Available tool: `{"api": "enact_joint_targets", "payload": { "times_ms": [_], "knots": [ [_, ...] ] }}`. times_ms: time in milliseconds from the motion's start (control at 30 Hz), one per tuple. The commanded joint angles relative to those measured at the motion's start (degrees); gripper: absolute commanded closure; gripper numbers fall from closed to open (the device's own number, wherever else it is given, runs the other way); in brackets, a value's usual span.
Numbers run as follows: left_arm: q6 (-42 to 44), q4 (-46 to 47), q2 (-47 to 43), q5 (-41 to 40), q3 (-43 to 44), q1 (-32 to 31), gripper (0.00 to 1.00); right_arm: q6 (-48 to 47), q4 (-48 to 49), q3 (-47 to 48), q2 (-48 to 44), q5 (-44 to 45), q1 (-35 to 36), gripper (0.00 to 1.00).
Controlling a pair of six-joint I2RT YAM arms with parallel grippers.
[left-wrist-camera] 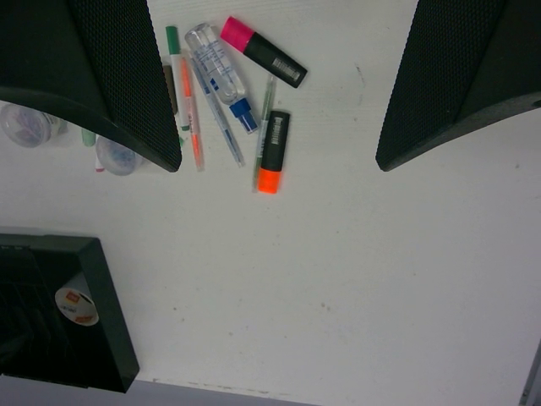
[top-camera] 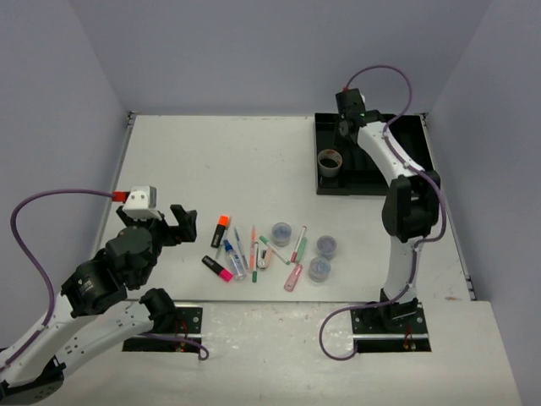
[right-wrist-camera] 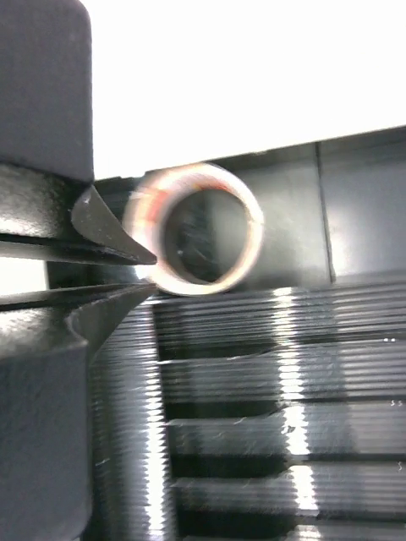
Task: Sort the stationery into containers
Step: Pick up the stationery from the center of the board.
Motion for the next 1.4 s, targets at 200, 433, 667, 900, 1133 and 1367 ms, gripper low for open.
{"api": "enact_joint_targets", "payload": {
  "times_ms": [200, 433, 667, 900, 1133, 1367],
  "knots": [
    [-3.16, 0.21, 5.38, -4.74, 1.02, 9.20, 0.00, 3.89, 8.68, -26.50, -27.78, -0.49, 15.67, 0.49],
    [0.65, 4.64, 6.79, 2.08, -0.52, 15.50, 0.00, 11.77, 13.23, -41.60, -35.25, 5.94, 23.23, 0.01],
    [2.16, 5.85, 9.06, 5.81, -0.92, 15.50, 0.00, 13.06, 18.15, -49.27, -38.77, -2.94, 23.75, 0.01],
    [2.92, 6.64, 9.64, 7.52, -1.26, 15.50, 0.00, 7.82, 18.06, -49.01, -37.83, -7.69, 28.02, 0.03],
    [3.12, 6.75, 10.06, 8.26, -1.35, 15.50, 0.00, 7.66, 14.67, -42.67, -28.10, -5.36, 30.63, 0.05],
    [3.36, 6.90, 10.41, 8.66, -1.44, 15.50, 0.00, 6.50, 14.89, -39.93, -22.67, -8.88, 32.56, 0.09]
  ]
}}
